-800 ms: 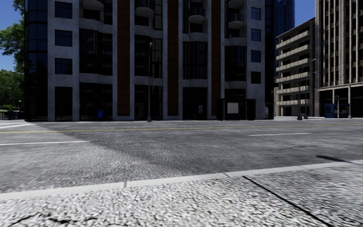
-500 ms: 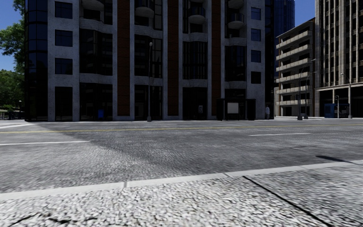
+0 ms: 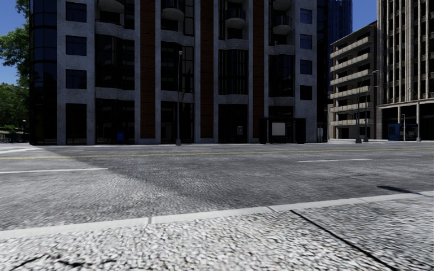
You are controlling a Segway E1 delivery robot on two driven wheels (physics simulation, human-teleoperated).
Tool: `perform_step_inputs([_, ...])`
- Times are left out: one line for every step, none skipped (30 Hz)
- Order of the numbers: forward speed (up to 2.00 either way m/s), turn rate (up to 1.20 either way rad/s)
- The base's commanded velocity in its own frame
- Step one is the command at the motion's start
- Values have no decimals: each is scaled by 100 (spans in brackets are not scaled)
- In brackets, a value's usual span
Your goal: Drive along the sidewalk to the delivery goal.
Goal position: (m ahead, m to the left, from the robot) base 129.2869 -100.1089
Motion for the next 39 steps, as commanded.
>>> perform_step_inputs([0,0])
perform_step_inputs([0,0])
perform_step_inputs([0,0])
perform_step_inputs([0,0])
perform_step_inputs([0,0])
perform_step_inputs([0,0])
perform_step_inputs([0,-14])
perform_step_inputs([0,-34])
perform_step_inputs([0,-40])
perform_step_inputs([0,-41])
perform_step_inputs([0,-41])
perform_step_inputs([0,-41])
perform_step_inputs([0,-41])
perform_step_inputs([0,-41])
perform_step_inputs([0,-41])
perform_step_inputs([0,-41])
perform_step_inputs([0,-41])
perform_step_inputs([0,-41])
perform_step_inputs([0,-41])
perform_step_inputs([0,-41])
perform_step_inputs([0,-41])
perform_step_inputs([0,-41])
perform_step_inputs([0,-41])
perform_step_inputs([0,-41])
perform_step_inputs([0,-41])
perform_step_inputs([0,-43])
perform_step_inputs([0,-43])
perform_step_inputs([0,-45])
perform_step_inputs([0,-48])
perform_step_inputs([0,-50])
perform_step_inputs([0,-52])
perform_step_inputs([0,-52])
perform_step_inputs([0,-53])
perform_step_inputs([0,-53])
perform_step_inputs([0,-54])
perform_step_inputs([0,-54])
perform_step_inputs([0,-55])
perform_step_inputs([0,-56])
perform_step_inputs([0,-57])
